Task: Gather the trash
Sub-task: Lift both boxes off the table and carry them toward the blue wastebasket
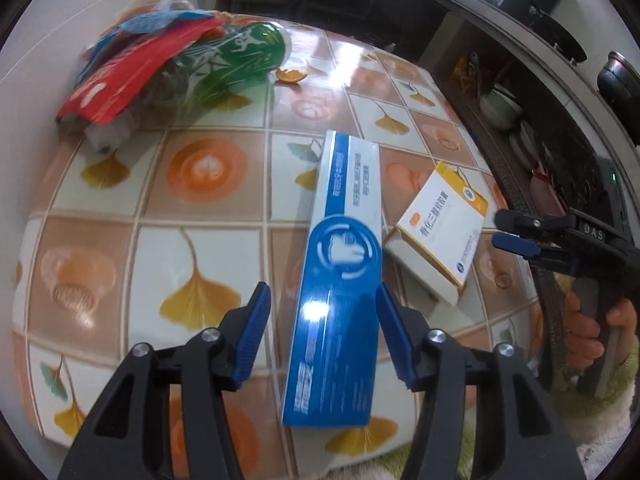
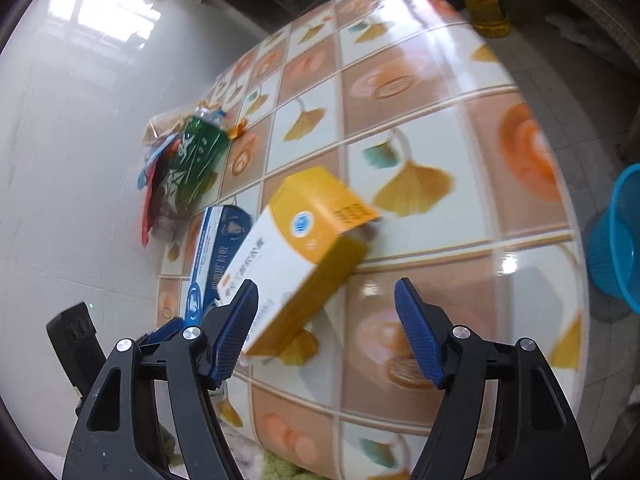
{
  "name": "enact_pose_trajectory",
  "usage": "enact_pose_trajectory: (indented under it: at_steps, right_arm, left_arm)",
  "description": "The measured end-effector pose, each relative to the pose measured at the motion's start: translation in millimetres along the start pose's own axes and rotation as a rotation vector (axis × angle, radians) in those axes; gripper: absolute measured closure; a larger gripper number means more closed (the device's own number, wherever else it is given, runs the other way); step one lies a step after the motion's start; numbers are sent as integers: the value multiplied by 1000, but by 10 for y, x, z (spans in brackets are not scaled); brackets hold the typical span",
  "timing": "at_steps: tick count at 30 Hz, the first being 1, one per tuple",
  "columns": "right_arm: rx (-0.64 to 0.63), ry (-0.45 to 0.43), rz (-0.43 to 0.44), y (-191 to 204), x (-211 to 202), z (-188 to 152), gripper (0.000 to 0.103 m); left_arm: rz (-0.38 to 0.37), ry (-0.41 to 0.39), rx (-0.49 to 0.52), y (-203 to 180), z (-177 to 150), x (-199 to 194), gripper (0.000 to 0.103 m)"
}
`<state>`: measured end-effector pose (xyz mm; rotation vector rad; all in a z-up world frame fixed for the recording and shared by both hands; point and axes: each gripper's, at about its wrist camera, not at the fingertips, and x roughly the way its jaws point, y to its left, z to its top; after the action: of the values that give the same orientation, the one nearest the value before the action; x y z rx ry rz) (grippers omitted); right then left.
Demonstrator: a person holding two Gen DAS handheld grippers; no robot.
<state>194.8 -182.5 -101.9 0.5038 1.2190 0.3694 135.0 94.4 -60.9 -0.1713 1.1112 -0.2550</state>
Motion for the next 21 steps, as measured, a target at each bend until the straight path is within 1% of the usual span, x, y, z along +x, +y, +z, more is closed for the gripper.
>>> enact_pose_trajectory:
  at_steps: [1, 2, 5, 6, 7, 8, 9, 10, 12, 13, 15, 16, 18, 21]
  right_arm:
    - [-5, 0, -1, 31, 42, 40, 35]
    - [-15, -4, -2, 91, 103, 104, 35]
    - [-78, -14, -63, 294, 296, 307, 35]
    - [-112, -18, -89, 386, 374, 368, 34]
    - [-150, -17, -121, 461, 441, 408, 32]
    - [-185, -12, -163, 532, 510, 429, 27]
    - [-228, -5, -216, 619, 583, 430, 26]
    - [-260, -1, -237, 683, 621, 408, 25]
    - [-315, 9, -232, 802, 671, 326, 18]
    - [-348, 8, -242, 838, 683, 273, 17]
    - [-412, 6, -302, 892, 727, 162, 17]
    - [-430, 10, -319, 891, 747, 132, 17]
    - [-462, 27, -356, 857, 769, 33, 19]
    - [-475, 37, -382, 804, 737, -56, 17]
  left_arm:
    - [-4, 7, 1, -12, 12, 35, 50]
    - [-28, 8, -3, -14, 15, 54, 50]
    - [-67, 26, -4, -27, -6, 88, 51]
    - [-78, 30, -9, -27, -11, 105, 51]
    - [-86, 38, -17, -20, -24, 123, 51]
    - [-85, 43, -24, -22, -32, 146, 51]
    - [-79, 49, -38, 2, -44, 163, 51]
    - [-78, 48, -46, 13, -54, 171, 51]
    - [-67, 30, -65, 66, -67, 156, 53]
    - [-54, 18, -72, 93, -71, 141, 53]
    - [-33, -2, -96, 171, -78, 108, 53]
    - [-27, -7, -107, 186, -69, 107, 53]
    - [-17, -13, -124, 222, -57, 96, 53]
    - [-16, -8, -134, 244, -56, 81, 53]
